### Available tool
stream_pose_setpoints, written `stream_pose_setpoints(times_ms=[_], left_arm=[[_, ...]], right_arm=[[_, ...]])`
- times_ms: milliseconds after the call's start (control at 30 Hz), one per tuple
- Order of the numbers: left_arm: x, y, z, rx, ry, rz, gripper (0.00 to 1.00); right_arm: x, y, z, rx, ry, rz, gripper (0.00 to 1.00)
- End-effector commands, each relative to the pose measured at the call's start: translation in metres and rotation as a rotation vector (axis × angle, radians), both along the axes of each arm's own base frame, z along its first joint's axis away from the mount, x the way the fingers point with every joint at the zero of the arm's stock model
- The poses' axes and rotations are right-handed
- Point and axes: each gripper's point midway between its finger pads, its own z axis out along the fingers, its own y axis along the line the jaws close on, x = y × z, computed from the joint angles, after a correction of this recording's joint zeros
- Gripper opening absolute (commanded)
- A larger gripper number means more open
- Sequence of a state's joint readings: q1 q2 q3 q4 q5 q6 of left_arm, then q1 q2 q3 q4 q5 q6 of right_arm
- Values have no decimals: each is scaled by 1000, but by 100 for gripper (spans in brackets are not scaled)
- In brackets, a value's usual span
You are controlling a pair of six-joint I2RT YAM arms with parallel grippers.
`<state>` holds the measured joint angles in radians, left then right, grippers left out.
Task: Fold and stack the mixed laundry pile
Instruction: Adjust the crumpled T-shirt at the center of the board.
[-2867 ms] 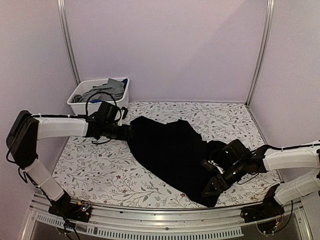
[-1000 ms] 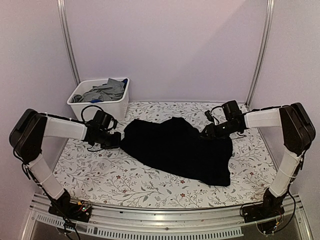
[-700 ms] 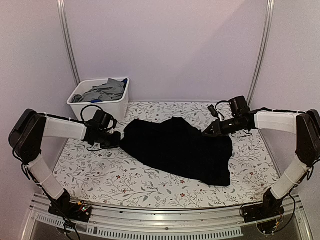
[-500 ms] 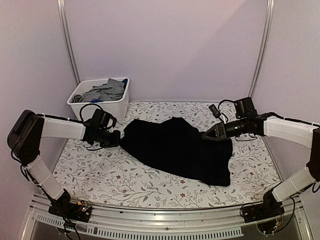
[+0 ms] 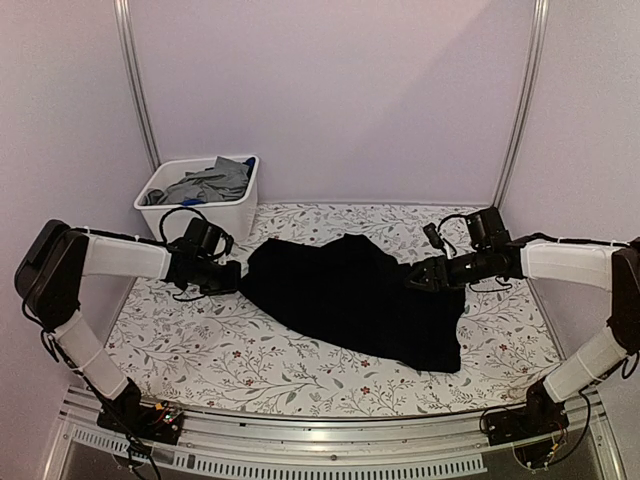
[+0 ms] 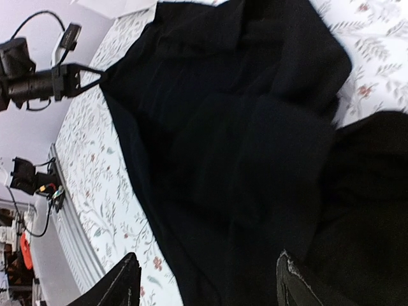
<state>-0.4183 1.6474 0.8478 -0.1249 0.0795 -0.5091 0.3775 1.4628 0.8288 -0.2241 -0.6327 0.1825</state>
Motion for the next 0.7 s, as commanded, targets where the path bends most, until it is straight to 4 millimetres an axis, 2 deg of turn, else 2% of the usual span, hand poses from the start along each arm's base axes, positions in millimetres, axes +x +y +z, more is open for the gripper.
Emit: stream_pose_setpoints(times_ms=[0,167,267,333,400,500,600,667], left_arm=[[6,3,7,1,-28,1,0],[8,5,7,13,-30,4,0],[8,4,6,10,-27,3,0],[8,3,6,7,-26,3,0],[8,4,6,10,-27,4,0],[8,4,6,15,-28,4,0],[9,4,5,15,-28,1,0],[9,3,3,14,-23,0,0]], right_arm=[[52,-10,6,-53,-110,-58,71],[67,5,-3,-34,-85,8,66],[72,11,-17,-24,-46,29,63],[71,15,-25,-9,-20,48,58],[64,19,-27,18,1,77,49],[52,27,-18,48,-9,119,38],[45,30,-12,67,-19,147,37],[47,30,-19,49,-7,146,37]])
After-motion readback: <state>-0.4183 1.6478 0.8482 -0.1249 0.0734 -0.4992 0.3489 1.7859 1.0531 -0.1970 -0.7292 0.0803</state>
